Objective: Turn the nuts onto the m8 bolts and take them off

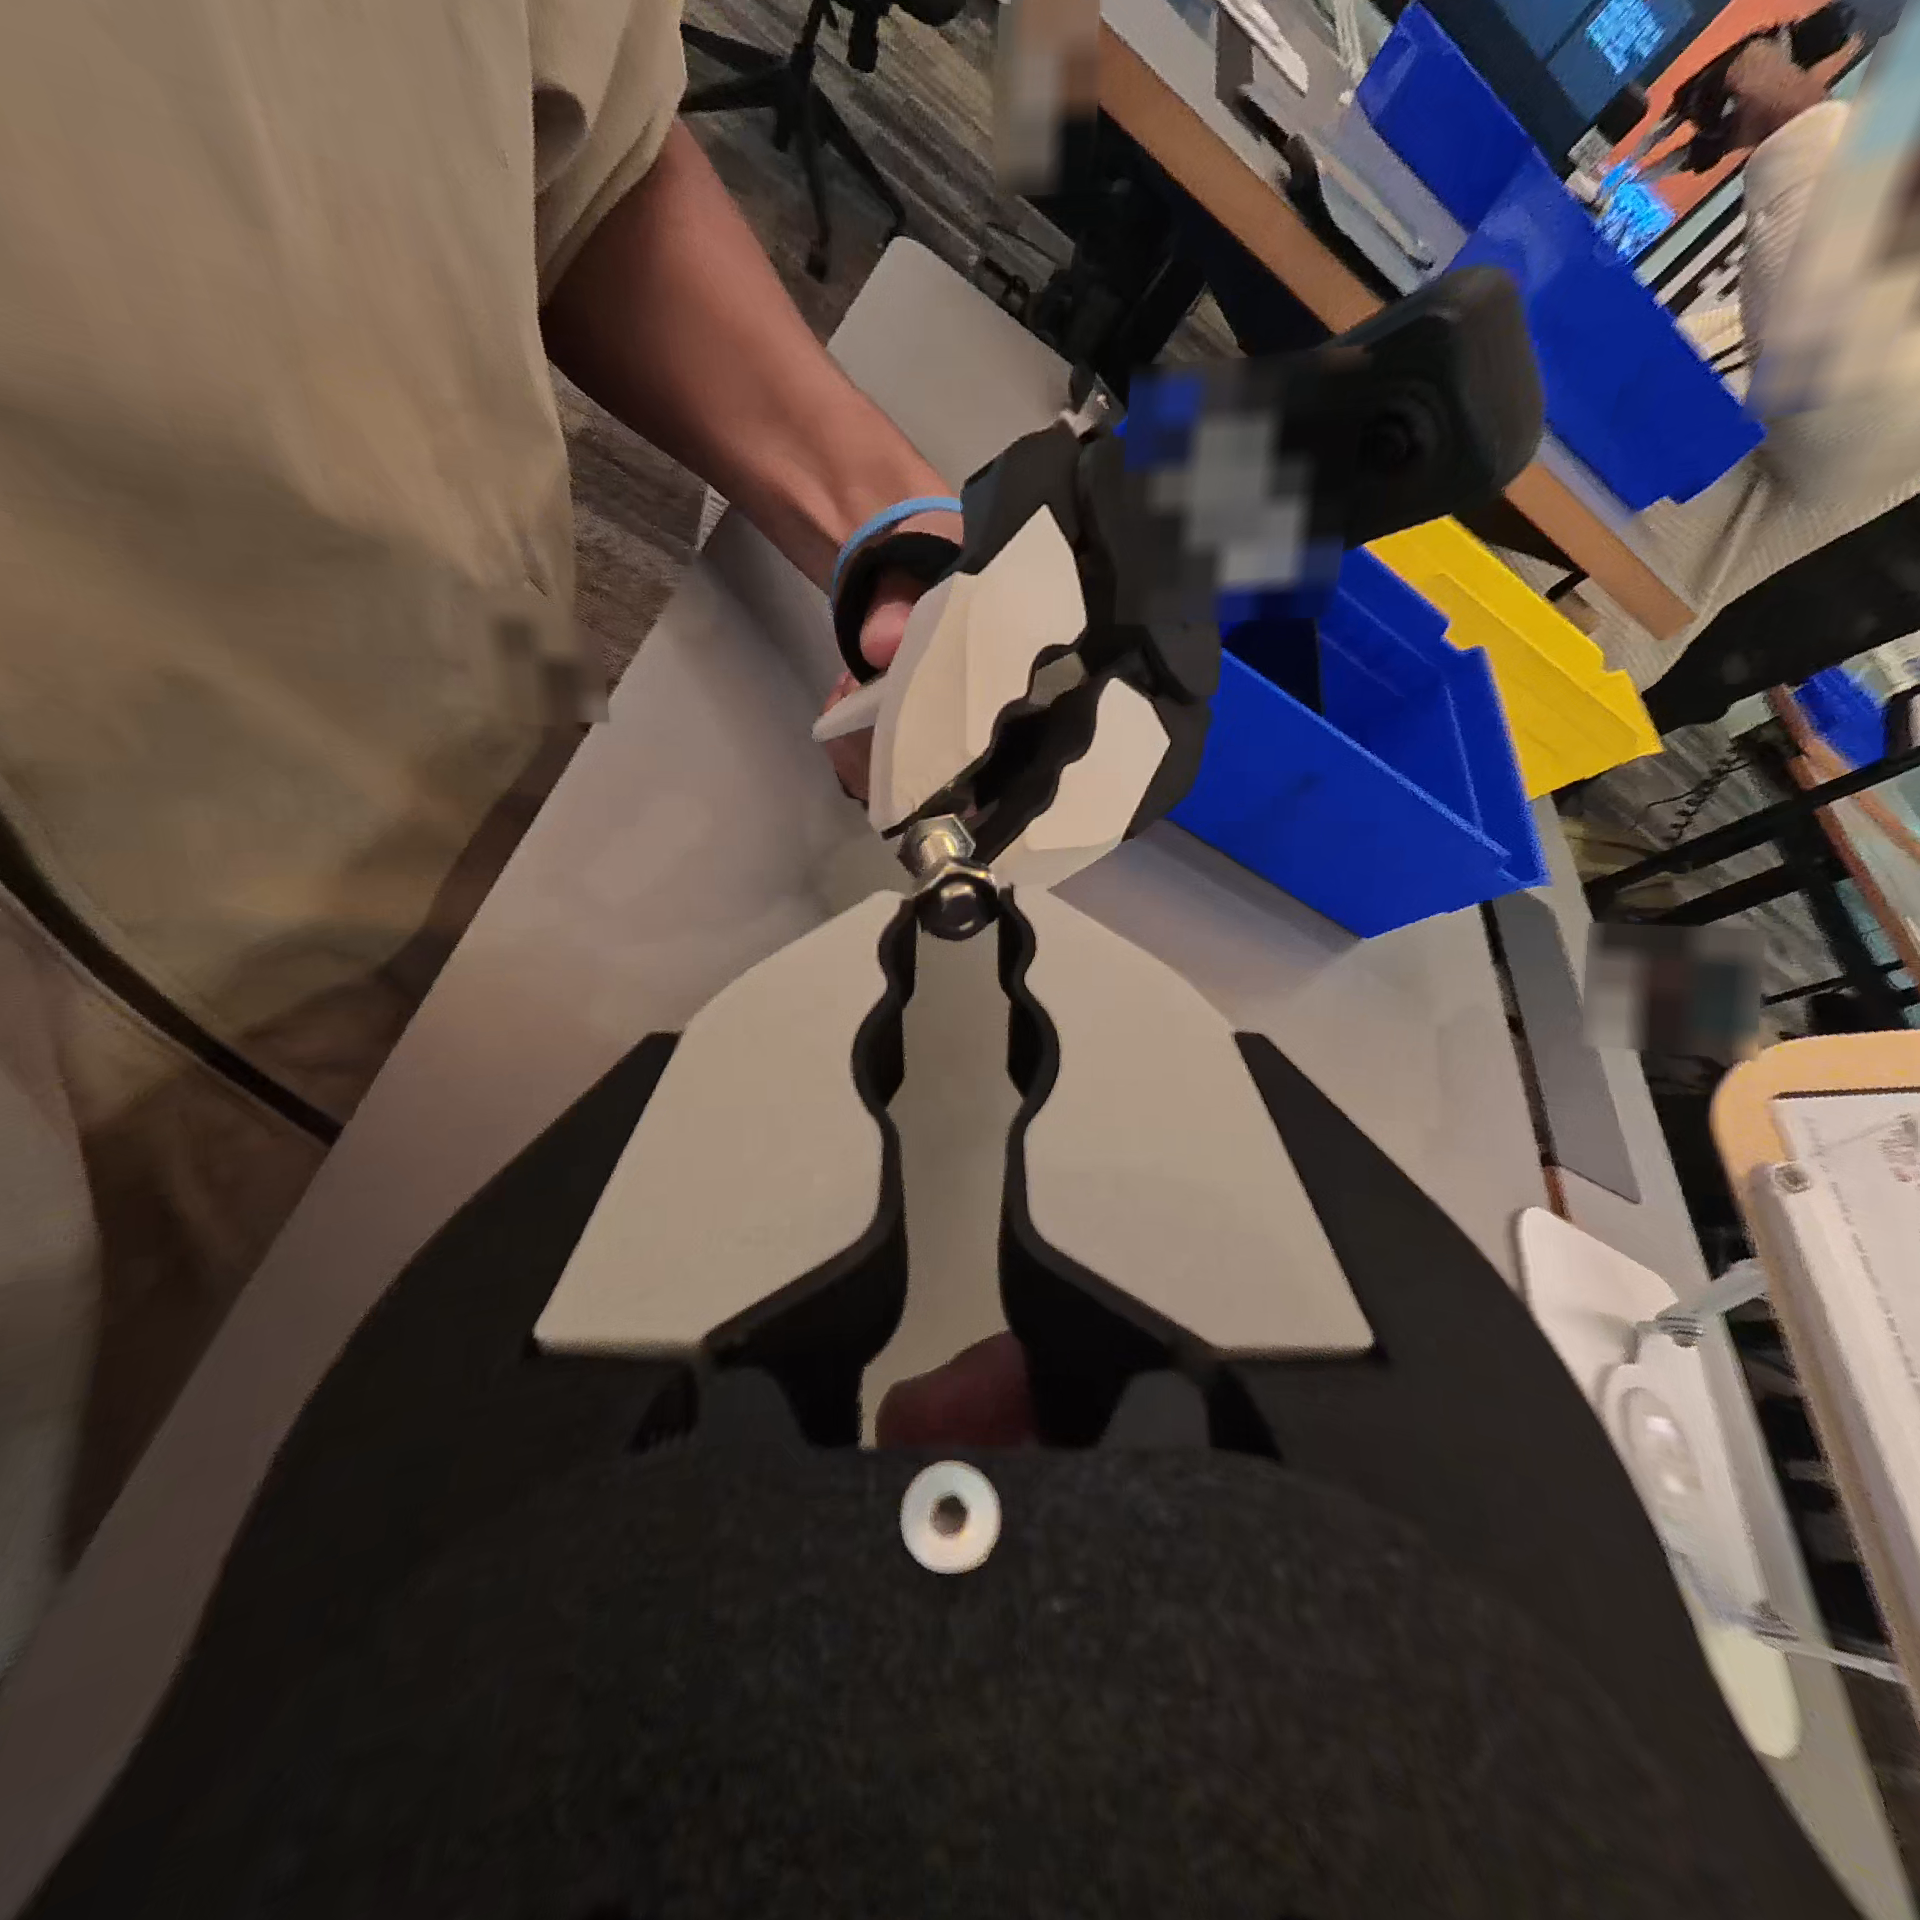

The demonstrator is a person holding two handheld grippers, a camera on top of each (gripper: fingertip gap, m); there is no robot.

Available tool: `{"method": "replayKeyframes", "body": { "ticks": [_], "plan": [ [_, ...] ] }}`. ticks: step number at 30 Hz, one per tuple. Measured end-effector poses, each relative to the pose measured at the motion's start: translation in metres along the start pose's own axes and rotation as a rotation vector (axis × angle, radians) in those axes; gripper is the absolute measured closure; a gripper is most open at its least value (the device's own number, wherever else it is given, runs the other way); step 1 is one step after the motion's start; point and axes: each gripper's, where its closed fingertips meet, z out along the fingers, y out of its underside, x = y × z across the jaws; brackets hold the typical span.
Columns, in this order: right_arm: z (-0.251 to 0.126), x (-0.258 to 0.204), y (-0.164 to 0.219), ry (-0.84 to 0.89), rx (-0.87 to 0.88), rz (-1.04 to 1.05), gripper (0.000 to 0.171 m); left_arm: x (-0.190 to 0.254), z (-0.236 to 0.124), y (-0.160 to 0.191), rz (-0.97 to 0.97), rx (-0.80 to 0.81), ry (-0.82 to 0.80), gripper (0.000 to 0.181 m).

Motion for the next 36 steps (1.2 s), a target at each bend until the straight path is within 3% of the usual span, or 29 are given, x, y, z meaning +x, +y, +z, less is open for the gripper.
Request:
{"method": "replayKeyframes", "body": {
  "ticks": [3, 9, 14, 17, 21, 25, 28, 30, 34, 36],
  "plan": [
    [0.000, 0.004, 0.004, -0.007, -0.004, 0.114, 0.157, -0.008, -0.002, -0.002, 0.059, -0.017, -0.080, 0.166],
    [0.002, 0.005, 0.019, -0.086, 0.027, 0.509, 0.157, -0.028, -0.002, 0.002, 0.403, -0.187, -0.406, 0.166],
    [0.004, -0.005, 0.029, -0.292, 0.063, 0.981, 0.157, -0.036, 0.000, 0.010, 0.721, -0.358, -0.607, 0.166],
    [0.003, -0.009, 0.030, -0.387, 0.110, 1.148, 0.157, -0.034, 0.002, 0.010, 0.827, -0.415, -0.662, 0.166],
    [0.004, -0.005, 0.030, -0.288, 0.101, 0.995, 0.154, -0.034, 0.001, 0.012, 0.680, -0.345, -0.614, 0.166],
    [-0.003, 0.001, 0.022, -0.110, 0.042, 0.579, 0.124, -0.025, -0.002, 0.009, 0.350, -0.184, -0.415, 0.166],
    [-0.006, 0.003, 0.007, 0.022, 0.021, 0.208, 0.129, -0.018, -0.002, 0.005, 0.152, -0.078, -0.255, 0.166],
    [-0.002, 0.001, 0.006, 0.048, -0.019, 0.072, 0.129, -0.014, -0.001, 0.005, 0.066, -0.043, -0.167, 0.166],
    [0.004, -0.002, 0.005, 0.043, -0.024, -0.019, 0.140, -0.002, 0.000, 0.002, -0.015, -0.008, -0.020, 0.166],
    [0.004, -0.005, 0.002, 0.032, -0.002, -0.030, 0.156, -0.001, 0.001, 0.003, -0.003, -0.023, -0.010, 0.166]
  ]
}}
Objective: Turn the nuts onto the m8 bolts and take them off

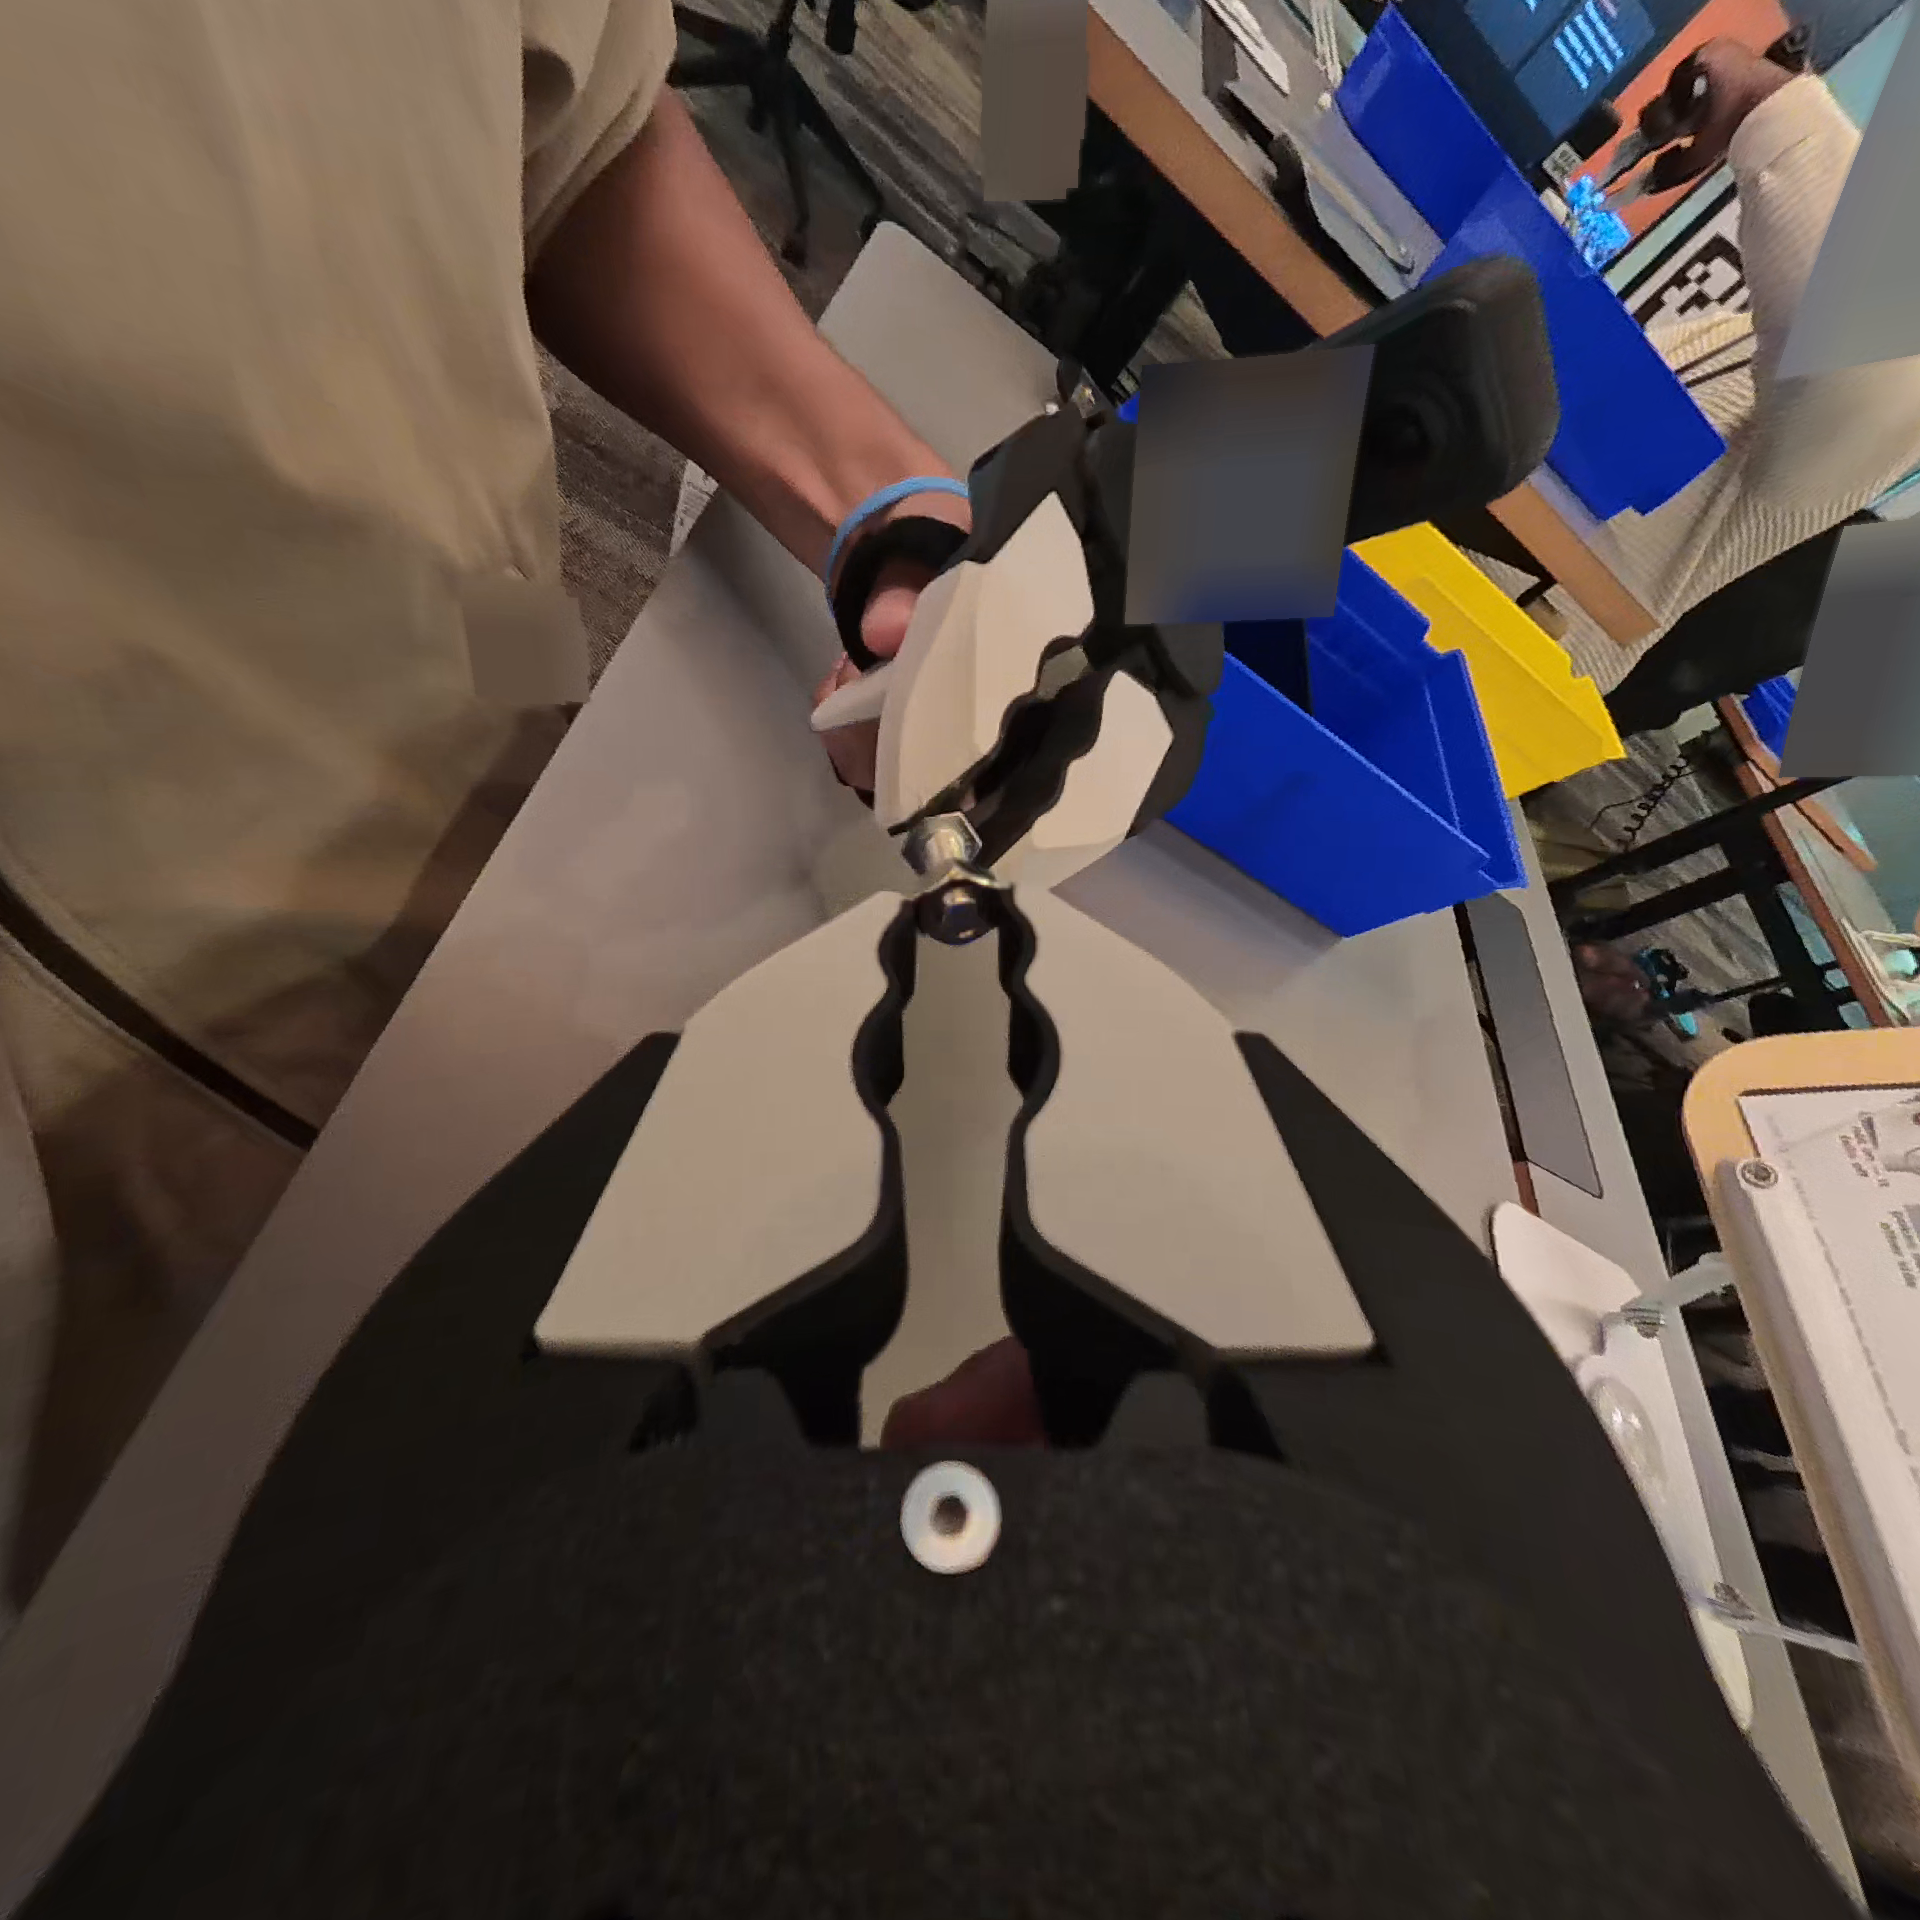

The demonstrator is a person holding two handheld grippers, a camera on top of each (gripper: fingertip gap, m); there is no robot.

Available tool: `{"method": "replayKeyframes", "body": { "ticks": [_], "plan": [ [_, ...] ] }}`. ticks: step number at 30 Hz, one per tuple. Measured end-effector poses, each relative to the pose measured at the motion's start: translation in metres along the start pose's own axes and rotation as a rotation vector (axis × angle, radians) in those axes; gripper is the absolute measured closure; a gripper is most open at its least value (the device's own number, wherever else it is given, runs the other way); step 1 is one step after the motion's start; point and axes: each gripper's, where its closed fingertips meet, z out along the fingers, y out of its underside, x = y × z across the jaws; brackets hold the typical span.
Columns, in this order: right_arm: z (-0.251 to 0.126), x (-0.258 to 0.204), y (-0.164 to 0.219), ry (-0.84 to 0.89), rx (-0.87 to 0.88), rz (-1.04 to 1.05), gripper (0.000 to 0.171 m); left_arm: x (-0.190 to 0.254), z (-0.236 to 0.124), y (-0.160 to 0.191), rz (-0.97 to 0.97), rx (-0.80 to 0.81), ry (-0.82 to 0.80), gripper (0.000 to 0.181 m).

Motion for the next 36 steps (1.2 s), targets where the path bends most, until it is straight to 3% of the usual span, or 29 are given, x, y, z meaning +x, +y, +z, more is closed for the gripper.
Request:
{"method": "replayKeyframes", "body": {
  "ticks": [3, 11, 15, 17, 20, 23, 26, 30, 36],
  "plan": [
    [0.000, 0.003, 0.002, -0.034, 0.005, 0.141, 0.157, -0.005, -0.001, -0.001, 0.080, -0.024, -0.078, 0.166],
    [0.003, 0.006, 0.022, -0.158, 0.084, 0.782, 0.157, -0.034, -0.004, 0.003, 0.617, -0.293, -0.557, 0.166],
    [0.002, 0.000, 0.022, -0.366, 0.179, 1.222, 0.157, -0.034, -0.003, 0.003, 0.782, -0.372, -0.657, 0.166],
    [0.002, -0.001, 0.024, -0.403, 0.197, 1.293, 0.157, -0.034, -0.001, 0.004, 0.808, -0.393, -0.682, 0.166],
    [0.002, -0.003, 0.027, -0.303, 0.143, 1.072, 0.154, -0.035, 0.000, 0.008, 0.670, -0.335, -0.620, 0.166],
    [-0.004, 0.000, 0.023, -0.185, 0.089, 0.768, 0.133, -0.032, -0.003, 0.008, 0.457, -0.225, -0.501, 0.166],
    [-0.009, 0.009, 0.017, -0.034, 0.039, 0.430, 0.133, -0.023, -0.001, 0.008, 0.213, -0.108, -0.311, 0.166],
    [-0.005, 0.002, 0.008, 0.006, -0.016, 0.081, 0.139, -0.011, -0.001, 0.006, -0.034, 0.008, -0.058, 0.166],
    [0.006, -0.003, 0.008, 0.003, -0.037, -0.040, 0.150, -0.006, -0.001, 0.008, -0.107, 0.012, 0.058, 0.166]
  ]
}}
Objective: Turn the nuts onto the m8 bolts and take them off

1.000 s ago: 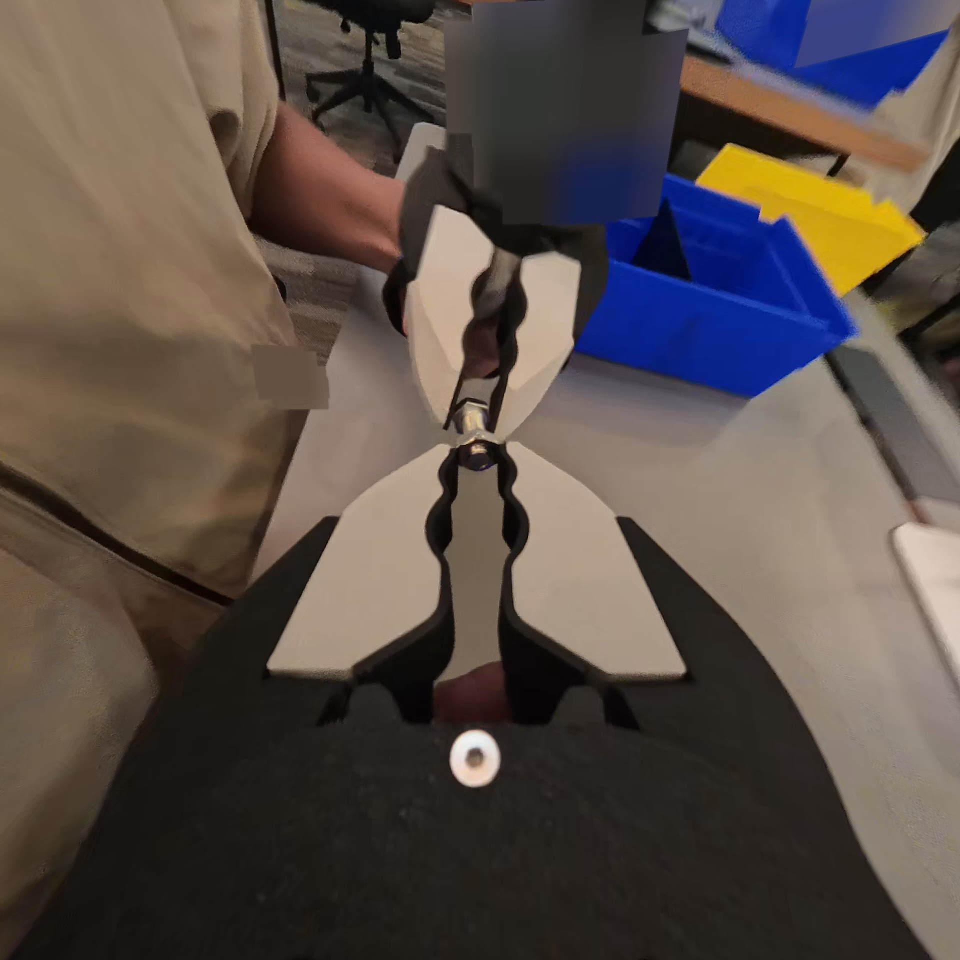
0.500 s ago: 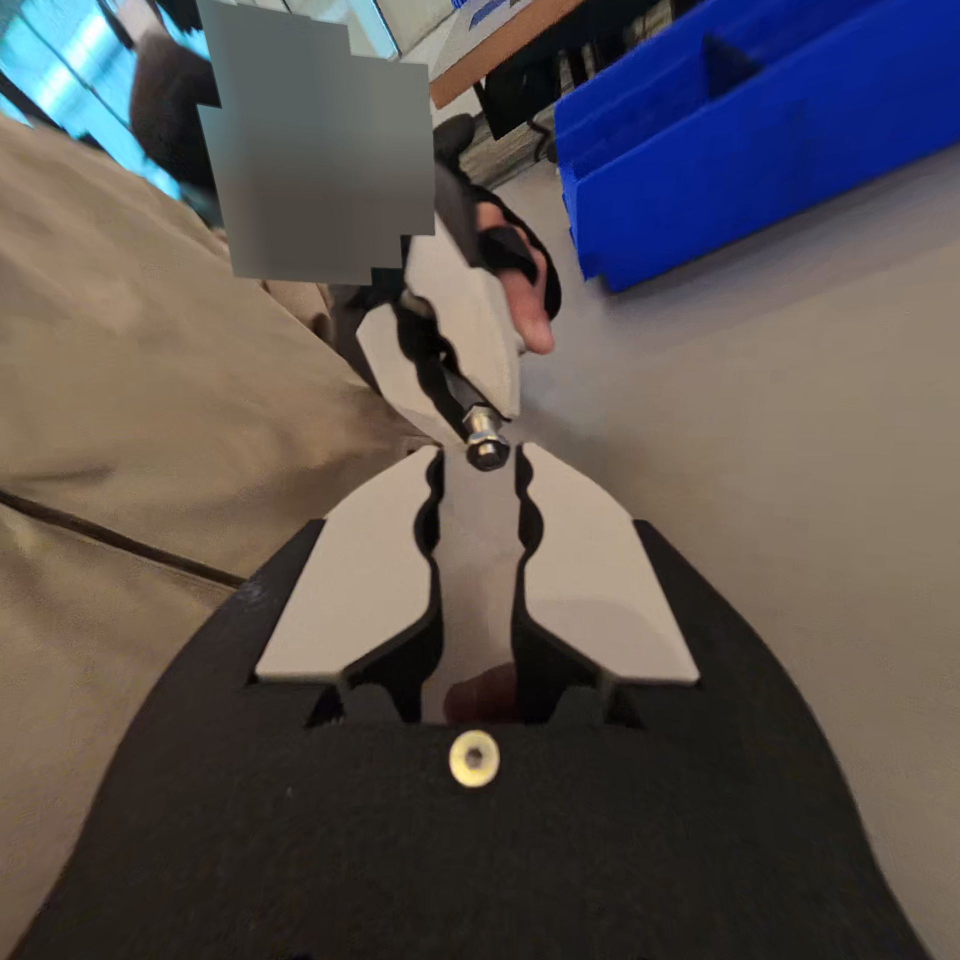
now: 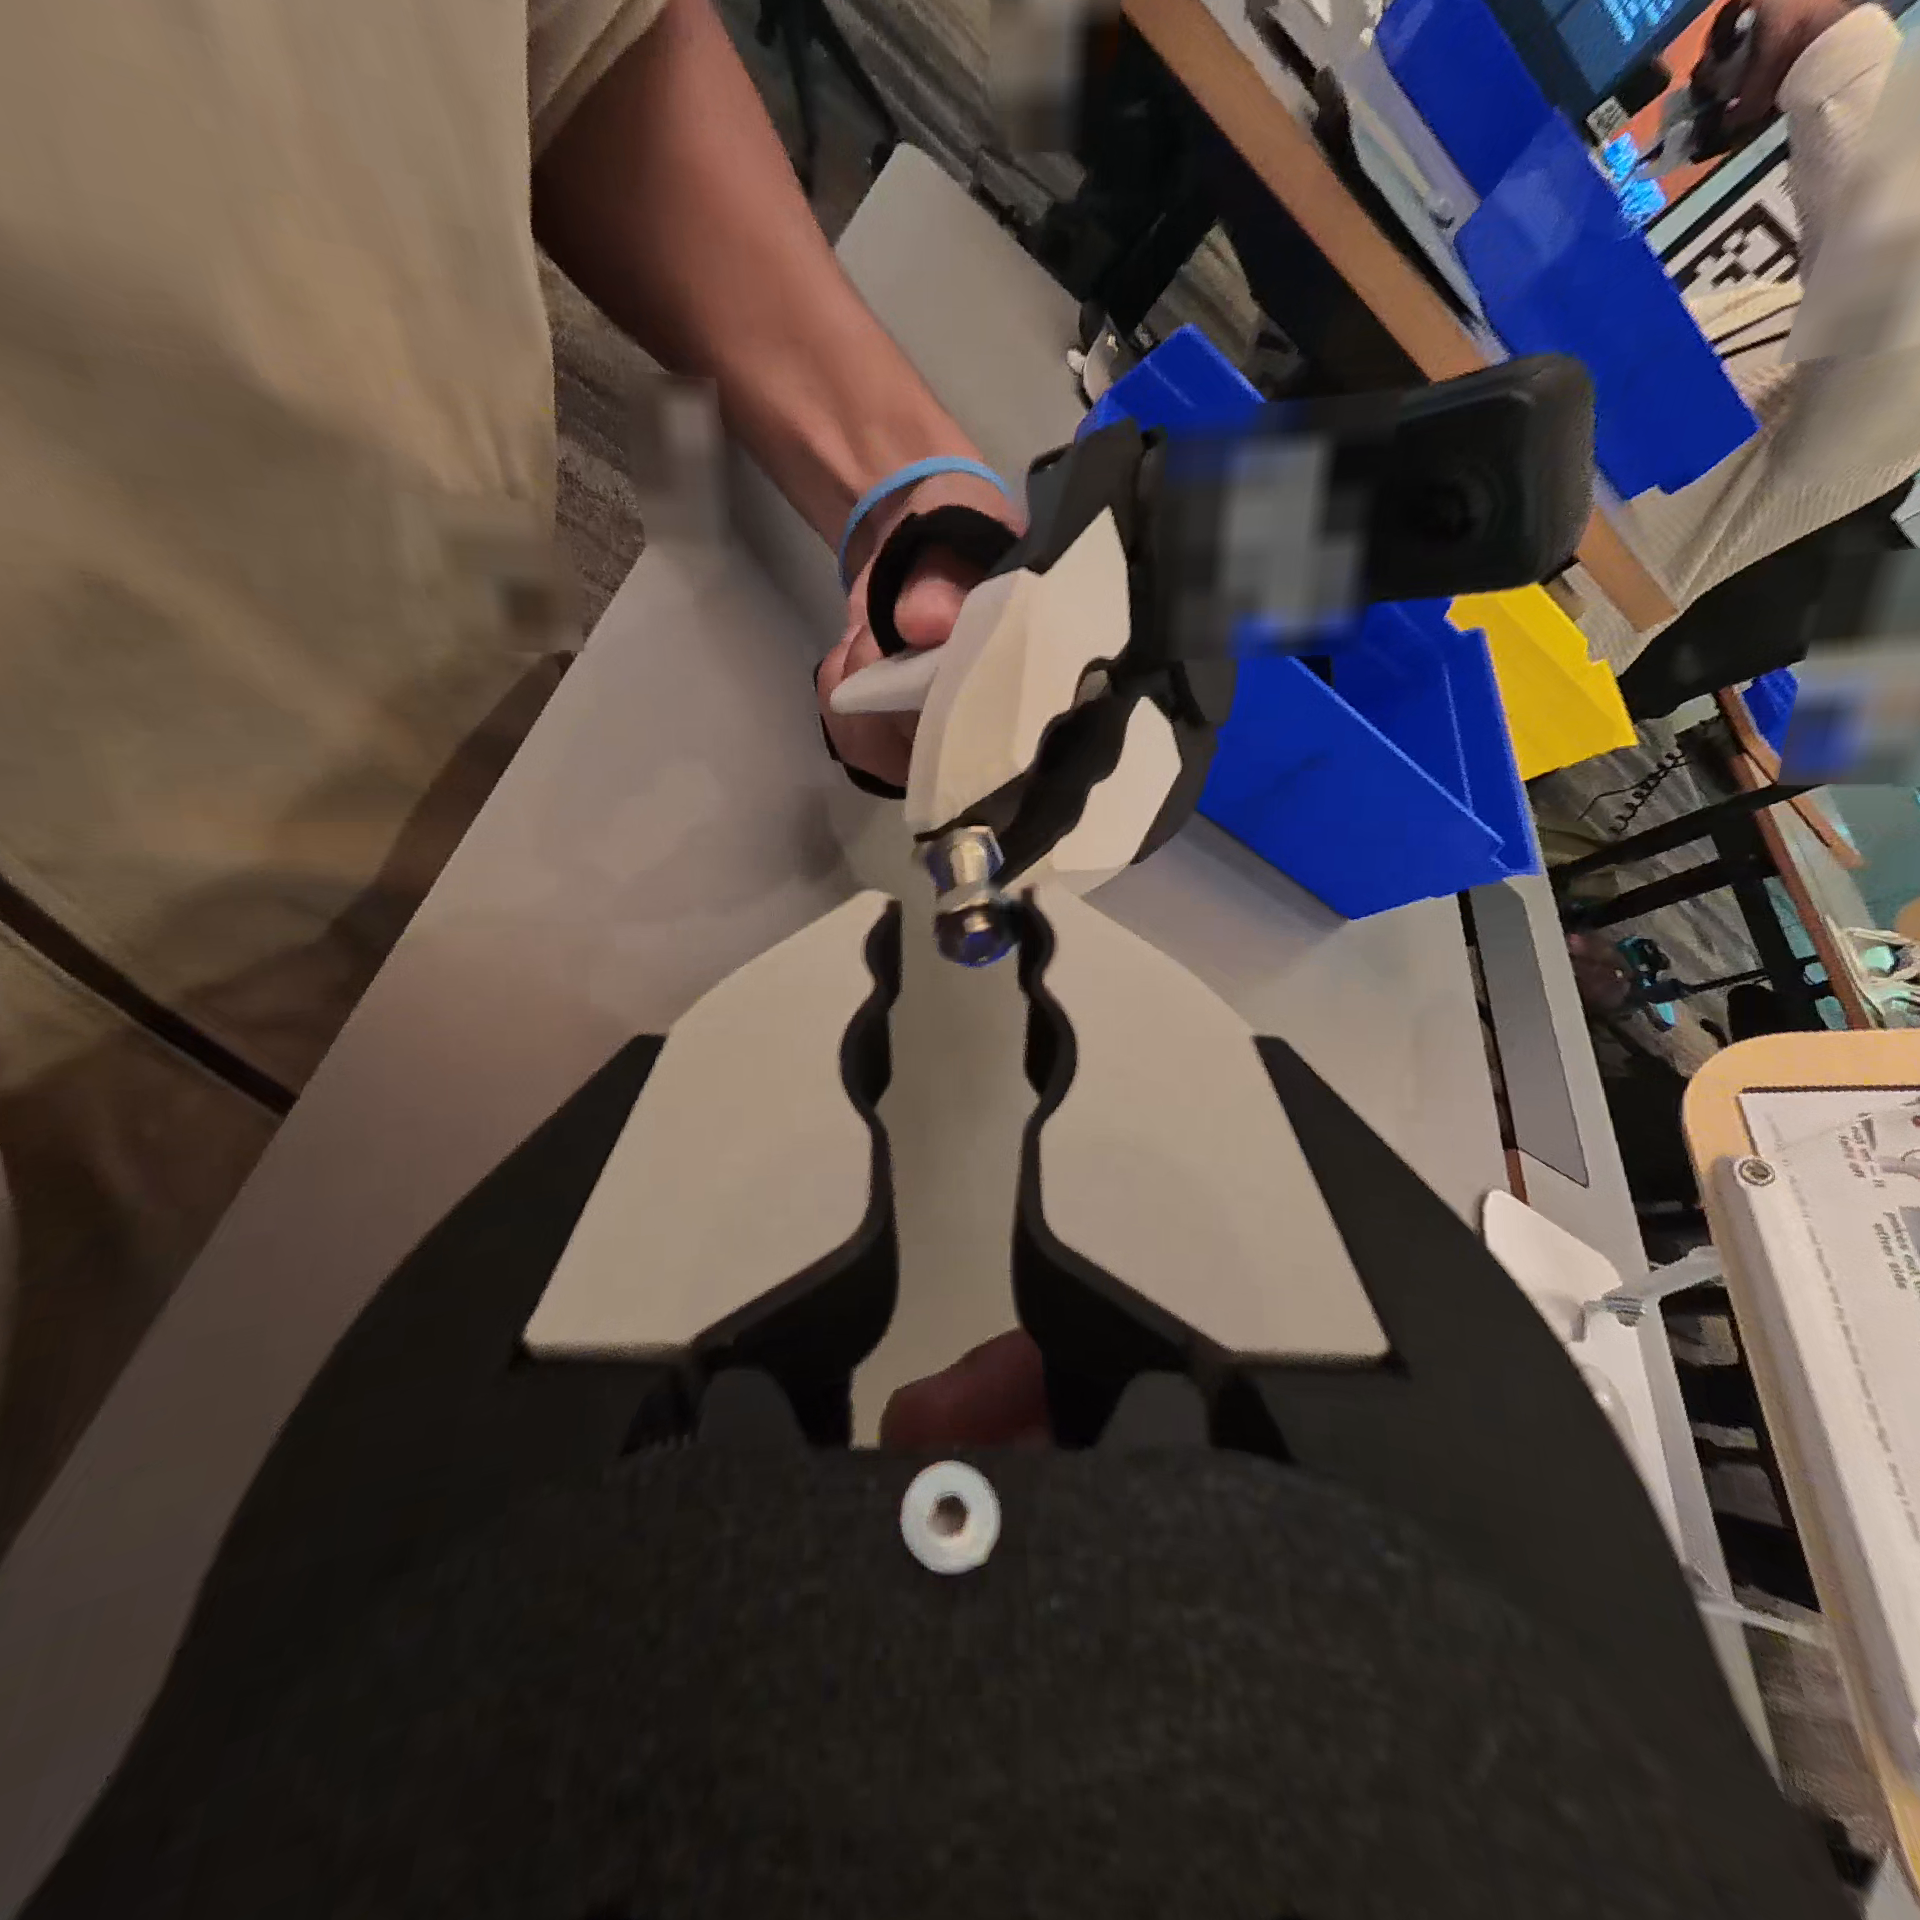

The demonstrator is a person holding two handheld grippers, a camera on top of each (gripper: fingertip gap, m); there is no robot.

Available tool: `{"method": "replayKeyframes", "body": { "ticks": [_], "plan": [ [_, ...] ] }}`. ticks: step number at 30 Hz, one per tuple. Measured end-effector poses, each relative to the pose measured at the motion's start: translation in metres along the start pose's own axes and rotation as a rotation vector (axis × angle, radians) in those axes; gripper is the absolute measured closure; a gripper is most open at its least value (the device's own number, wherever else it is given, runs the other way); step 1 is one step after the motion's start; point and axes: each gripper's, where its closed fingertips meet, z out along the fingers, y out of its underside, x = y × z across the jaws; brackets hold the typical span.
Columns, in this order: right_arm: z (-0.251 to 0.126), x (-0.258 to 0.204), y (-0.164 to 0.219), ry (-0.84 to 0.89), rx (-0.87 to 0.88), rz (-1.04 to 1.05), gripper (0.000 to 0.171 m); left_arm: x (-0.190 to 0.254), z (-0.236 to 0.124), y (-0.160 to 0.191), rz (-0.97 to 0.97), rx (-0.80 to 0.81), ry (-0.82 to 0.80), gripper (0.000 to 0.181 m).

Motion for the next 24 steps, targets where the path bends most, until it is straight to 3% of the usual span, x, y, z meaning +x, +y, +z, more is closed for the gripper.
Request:
{"method": "replayKeyframes", "body": {
  "ticks": [3, 7, 15, 17, 20, 21, 24],
  "plan": [
    [0.001, 0.003, 0.003, -0.019, -0.020, 0.118, 0.156, -0.006, -0.002, -0.001, 0.061, -0.017, -0.075, 0.166],
    [0.004, 0.003, 0.013, -0.087, -0.007, 0.407, 0.156, -0.019, -0.003, 0.002, 0.337, -0.157, -0.325, 0.166],
    [0.002, -0.002, 0.011, -0.415, 0.211, 1.179, 0.157, -0.025, -0.003, 0.000, 0.911, -0.431, -0.683, 0.166],
    [0.002, -0.002, 0.012, -0.469, 0.263, 1.289, 0.157, -0.025, -0.002, 0.000, 0.965, -0.470, -0.721, 0.166],
    [0.002, -0.001, 0.012, -0.394, 0.285, 1.187, 0.154, -0.024, -0.002, 0.000, 0.838, -0.405, -0.680, 0.166],
    [0.000, 0.000, 0.011, -0.347, 0.270, 1.107, 0.143, -0.025, -0.004, -0.001, 0.775, -0.359, -0.660, 0.166],
    [-0.005, 0.005, 0.016, -0.126, 0.155, 0.720, 0.136, -0.025, -0.011, -0.001, 0.515, -0.241, -0.535, 0.166]
  ]
}}
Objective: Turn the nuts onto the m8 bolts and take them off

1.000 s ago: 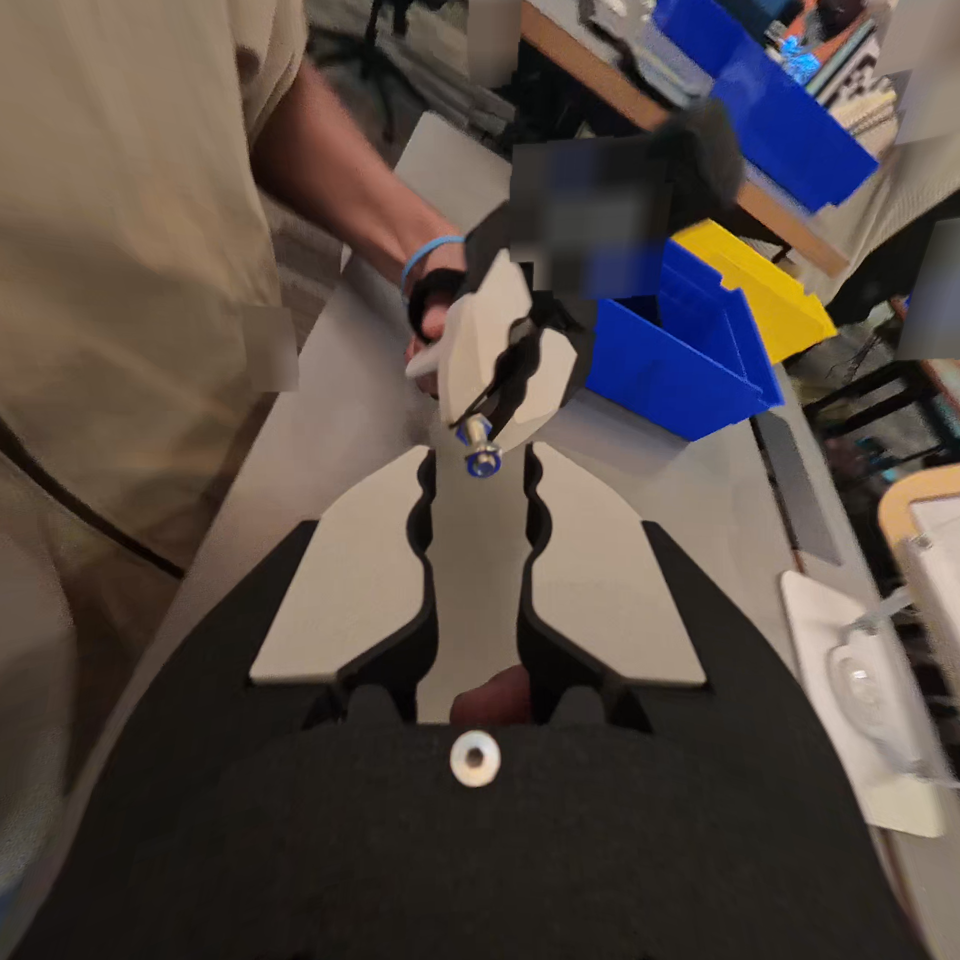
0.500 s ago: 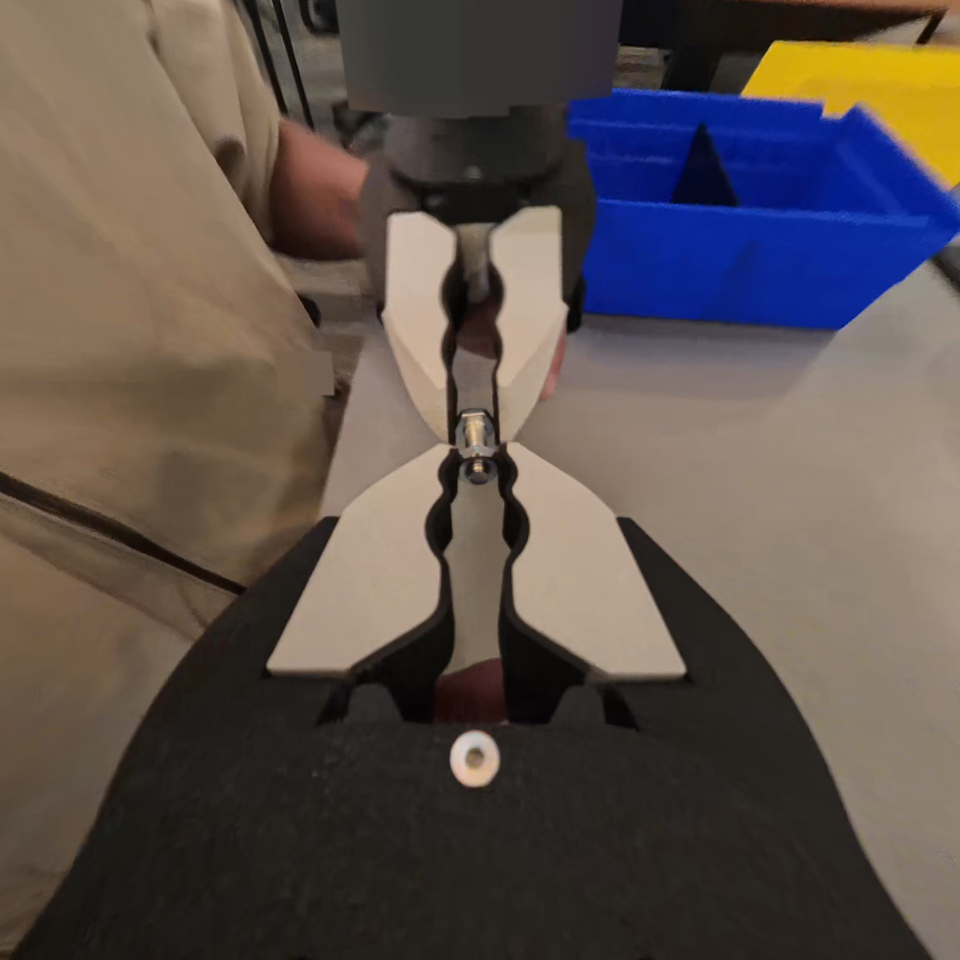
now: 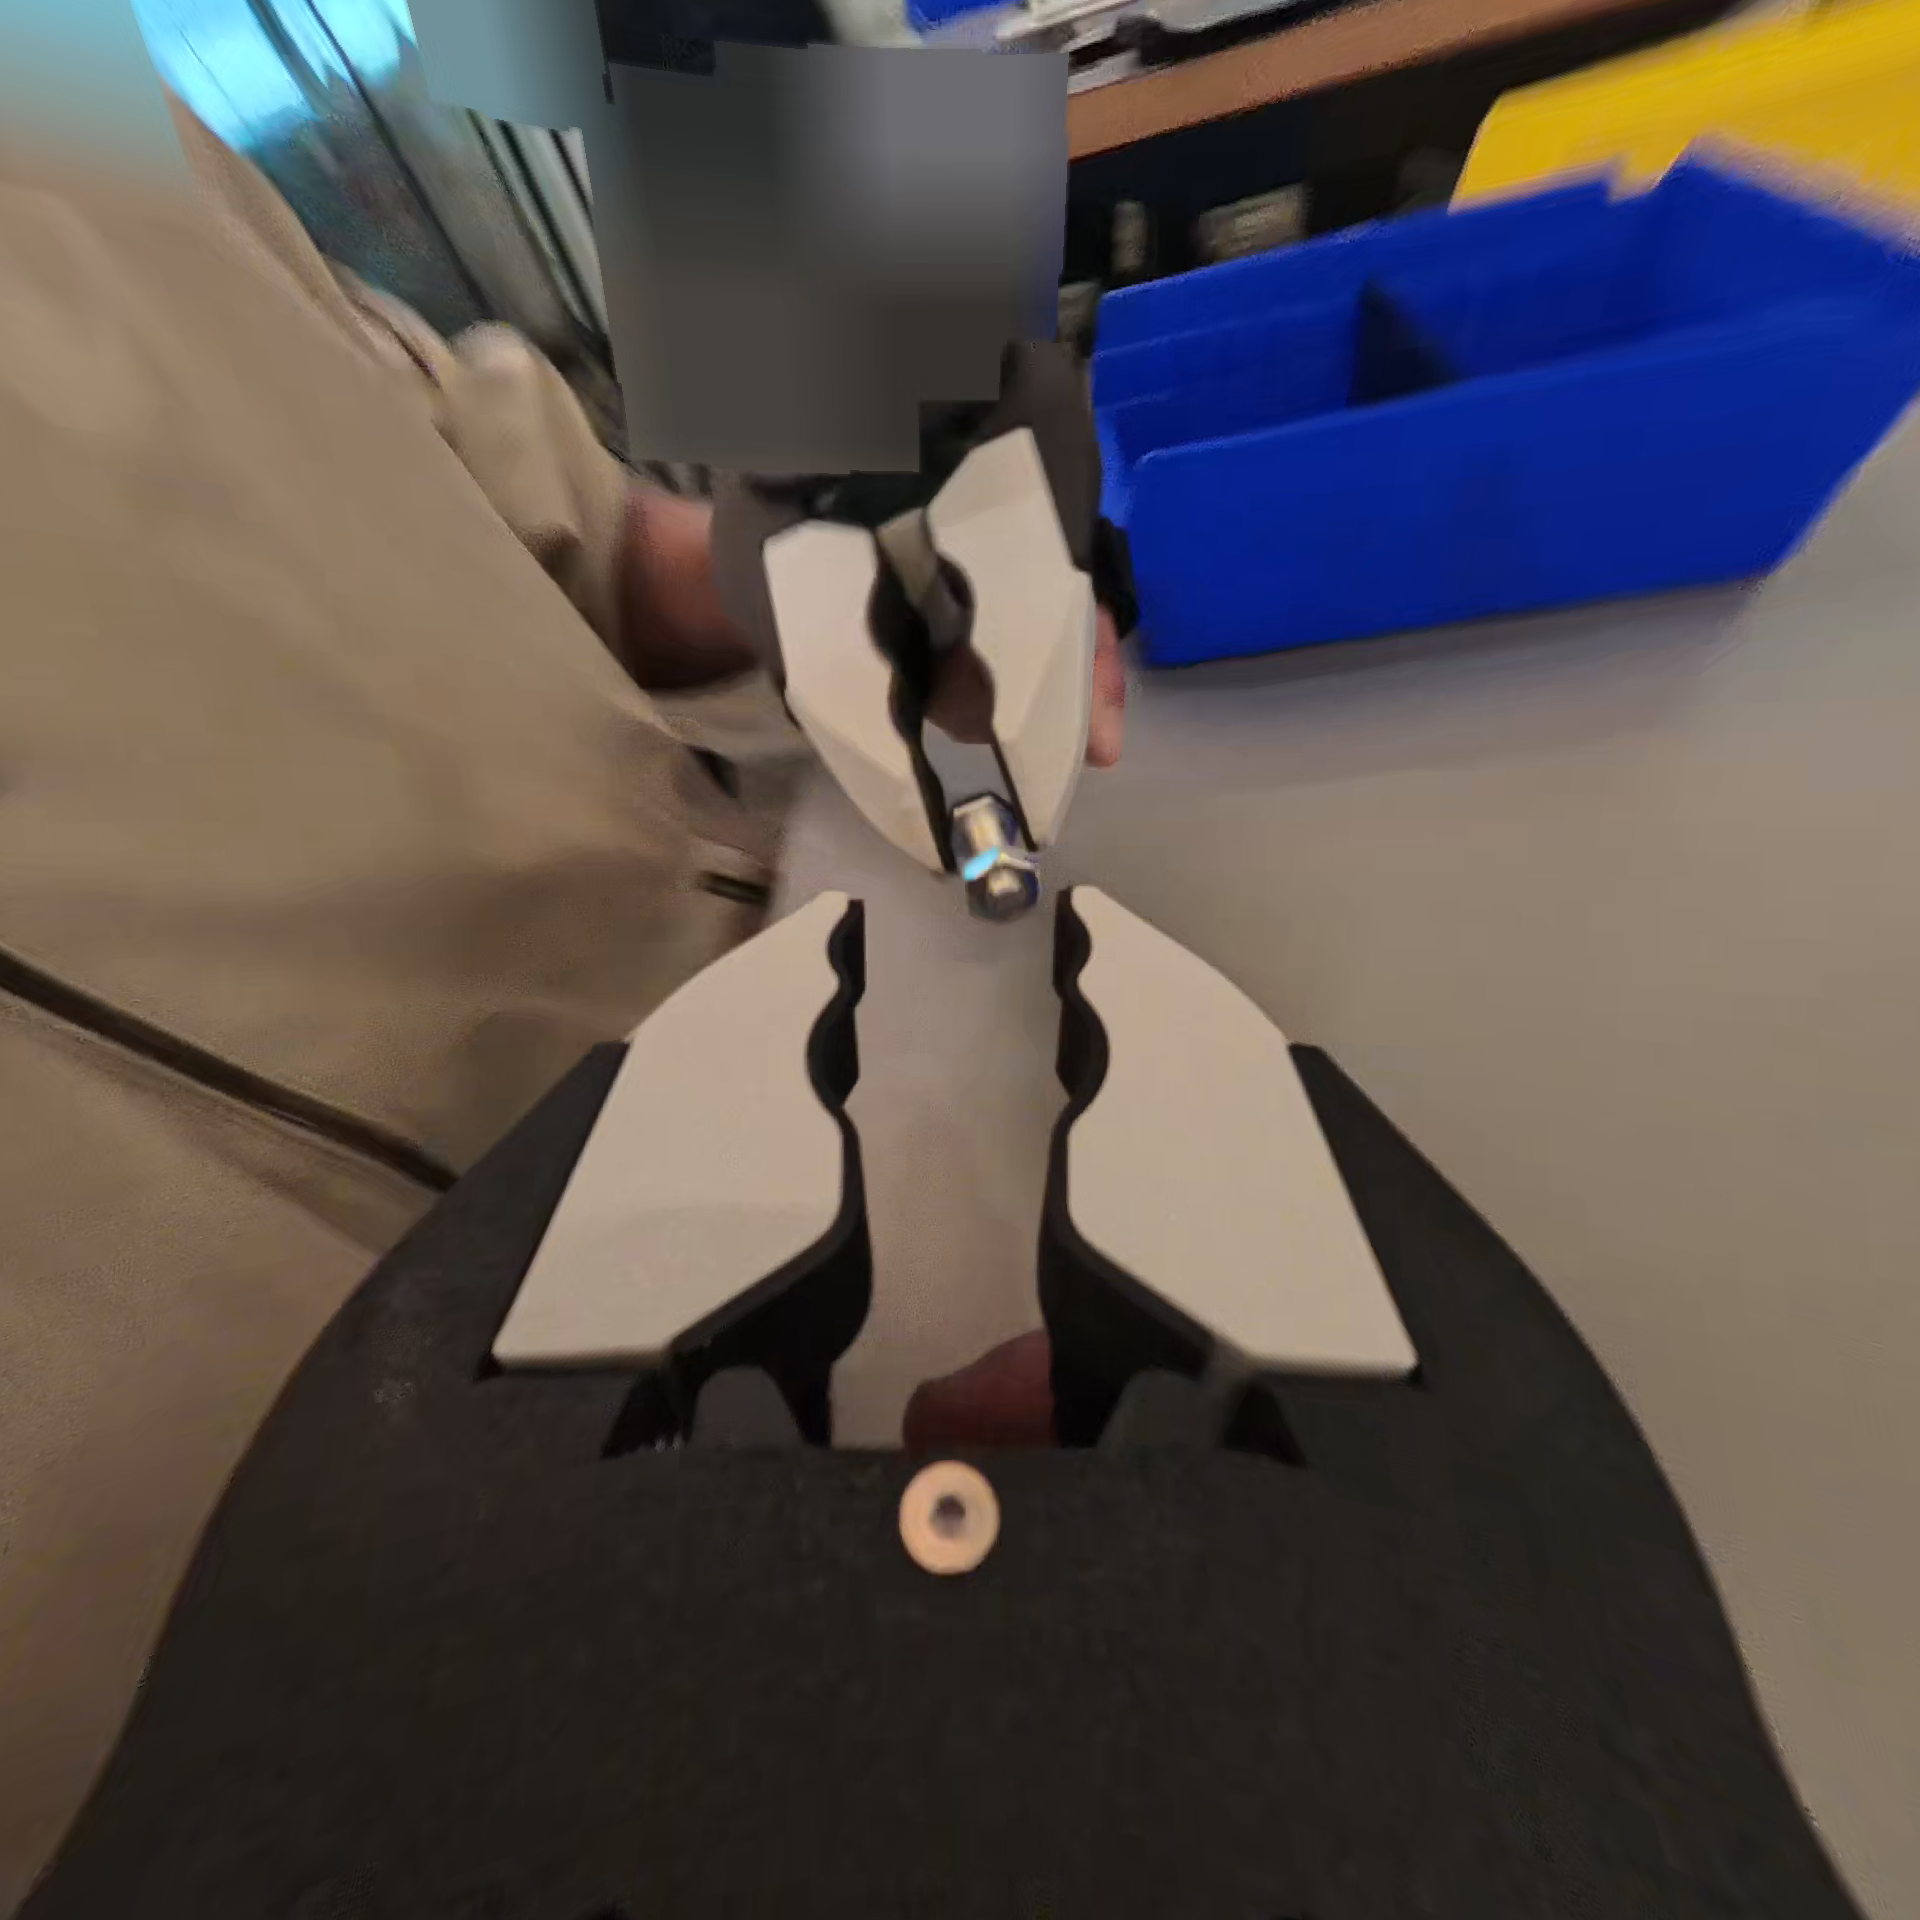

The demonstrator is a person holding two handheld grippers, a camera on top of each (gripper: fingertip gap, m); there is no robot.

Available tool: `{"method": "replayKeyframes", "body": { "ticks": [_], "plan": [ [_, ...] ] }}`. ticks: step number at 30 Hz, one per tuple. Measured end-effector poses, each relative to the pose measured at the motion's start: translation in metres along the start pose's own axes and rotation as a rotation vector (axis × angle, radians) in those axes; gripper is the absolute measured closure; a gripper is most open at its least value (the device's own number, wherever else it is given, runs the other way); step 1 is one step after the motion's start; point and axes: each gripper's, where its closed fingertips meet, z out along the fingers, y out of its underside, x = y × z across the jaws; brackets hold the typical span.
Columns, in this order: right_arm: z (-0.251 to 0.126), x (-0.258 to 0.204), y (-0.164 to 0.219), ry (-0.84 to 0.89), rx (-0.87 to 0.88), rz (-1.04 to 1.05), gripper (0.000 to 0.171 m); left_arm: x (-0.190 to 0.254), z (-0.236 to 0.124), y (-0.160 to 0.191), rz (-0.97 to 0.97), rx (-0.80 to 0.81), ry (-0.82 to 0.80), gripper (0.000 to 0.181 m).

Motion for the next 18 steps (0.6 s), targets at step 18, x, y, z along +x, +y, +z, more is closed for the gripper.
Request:
{"method": "replayKeyframes", "body": {
  "ticks": [18],
  "plan": [
    [0.018, -0.005, 0.005, 0.150, -0.206, -0.513, 0.155, 0.017, -0.003, 0.000, -0.333, 0.105, 0.385, 0.166]
  ]
}}
